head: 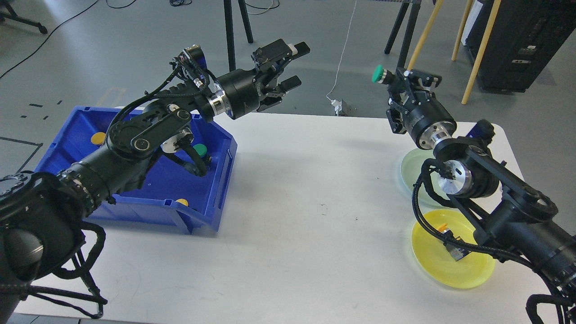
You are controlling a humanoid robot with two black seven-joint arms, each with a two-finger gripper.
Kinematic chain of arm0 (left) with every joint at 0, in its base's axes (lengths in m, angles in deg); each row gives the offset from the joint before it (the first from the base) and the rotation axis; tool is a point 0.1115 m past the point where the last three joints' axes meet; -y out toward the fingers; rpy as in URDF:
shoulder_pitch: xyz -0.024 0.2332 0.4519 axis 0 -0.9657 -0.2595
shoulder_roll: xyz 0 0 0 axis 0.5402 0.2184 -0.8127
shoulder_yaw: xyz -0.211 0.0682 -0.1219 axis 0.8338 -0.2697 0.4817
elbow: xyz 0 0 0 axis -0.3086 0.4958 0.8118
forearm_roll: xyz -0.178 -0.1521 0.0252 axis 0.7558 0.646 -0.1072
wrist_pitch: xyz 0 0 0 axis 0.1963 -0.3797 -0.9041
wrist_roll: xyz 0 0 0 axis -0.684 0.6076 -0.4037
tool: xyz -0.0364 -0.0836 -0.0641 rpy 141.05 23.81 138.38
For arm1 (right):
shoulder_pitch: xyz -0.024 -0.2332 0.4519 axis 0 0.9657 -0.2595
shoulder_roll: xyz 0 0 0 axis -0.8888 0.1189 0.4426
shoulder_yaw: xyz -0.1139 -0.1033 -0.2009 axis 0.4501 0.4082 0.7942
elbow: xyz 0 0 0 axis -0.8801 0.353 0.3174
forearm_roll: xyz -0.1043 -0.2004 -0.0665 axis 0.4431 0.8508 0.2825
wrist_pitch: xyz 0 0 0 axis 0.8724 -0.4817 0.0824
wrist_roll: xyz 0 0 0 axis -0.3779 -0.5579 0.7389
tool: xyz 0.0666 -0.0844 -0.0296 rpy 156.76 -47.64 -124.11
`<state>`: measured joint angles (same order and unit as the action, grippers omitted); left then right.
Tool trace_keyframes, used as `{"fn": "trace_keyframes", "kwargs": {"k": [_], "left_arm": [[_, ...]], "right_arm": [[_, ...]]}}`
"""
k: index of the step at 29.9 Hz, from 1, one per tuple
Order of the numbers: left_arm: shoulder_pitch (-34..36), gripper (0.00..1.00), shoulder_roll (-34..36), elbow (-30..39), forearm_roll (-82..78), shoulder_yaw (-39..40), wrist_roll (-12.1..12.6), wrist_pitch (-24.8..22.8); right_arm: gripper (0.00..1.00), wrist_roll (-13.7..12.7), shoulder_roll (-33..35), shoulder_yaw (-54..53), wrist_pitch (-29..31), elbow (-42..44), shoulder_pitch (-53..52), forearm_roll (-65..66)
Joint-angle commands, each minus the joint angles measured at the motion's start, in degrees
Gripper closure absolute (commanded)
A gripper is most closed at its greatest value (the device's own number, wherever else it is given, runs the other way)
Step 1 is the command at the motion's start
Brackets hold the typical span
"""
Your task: Pass button and place on color plate
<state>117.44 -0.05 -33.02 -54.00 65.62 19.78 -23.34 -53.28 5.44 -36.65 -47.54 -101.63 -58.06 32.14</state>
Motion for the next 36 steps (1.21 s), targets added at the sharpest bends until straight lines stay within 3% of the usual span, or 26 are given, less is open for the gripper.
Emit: {"fn": "trace_keyframes", "kwargs": {"k": [1,4,6,8,10,14,15,20,25,27,30,36], "left_arm": [[-0.1,0.01,0.0,0.0,0.0,0.0,0.0,0.0],[0.0,0.01,0.0,0.0,0.0,0.0,0.0,0.0],[0.0,0.01,0.0,0.0,0.0,0.0,0.0,0.0],[0.0,0.01,0.0,0.0,0.0,0.0,0.0,0.0],[0.0,0.01,0.0,0.0,0.0,0.0,0.0,0.0],[-0.1,0.01,0.0,0.0,0.1,0.2,0.0,0.0],[-0.1,0.01,0.0,0.0,0.2,0.2,0.0,0.0],[-0.8,0.01,2.1,0.0,7.4,1.1,0.0,0.0],[-0.7,0.01,9.3,0.1,17.3,1.6,0.0,0.0],[-0.7,0.01,12.3,0.2,19.8,1.9,0.0,0.0],[-1.0,0.01,15.9,0.3,21.3,1.7,0.0,0.0],[-3.7,0.01,16.7,0.7,21.3,1.9,0.0,0.0]], "right_arm": [[1.00,-2.5,1.0,-0.8,-6.1,0.3,4.0,-7.0],[1.00,-4.7,1.3,-0.4,-6.1,1.6,5.0,-7.8],[0.99,-7.7,0.8,-0.3,-6.1,5.4,5.0,-8.2],[0.92,-8.8,0.7,-0.4,-6.1,8.1,4.9,-8.2],[0.72,-8.8,0.7,-0.6,-6.1,8.9,4.7,-8.2],[0.08,-8.9,0.7,-1.2,-6.1,8.7,4.3,-8.3],[0.00,-9.0,0.7,-1.0,-6.1,8.5,4.3,-8.3],[0.00,-9.2,1.5,-1.3,-6.1,5.9,4.1,-8.5],[0.00,-9.5,4.3,-4.2,-6.1,0.0,1.3,-8.5],[0.00,-9.4,5.9,-4.7,1.2,-2.6,0.0,-8.4],[0.00,-9.3,9.6,-3.8,17.0,-3.4,-3.9,-7.6],[0.00,-8.9,12.1,0.0,48.4,0.7,-9.6,-6.0]]}}
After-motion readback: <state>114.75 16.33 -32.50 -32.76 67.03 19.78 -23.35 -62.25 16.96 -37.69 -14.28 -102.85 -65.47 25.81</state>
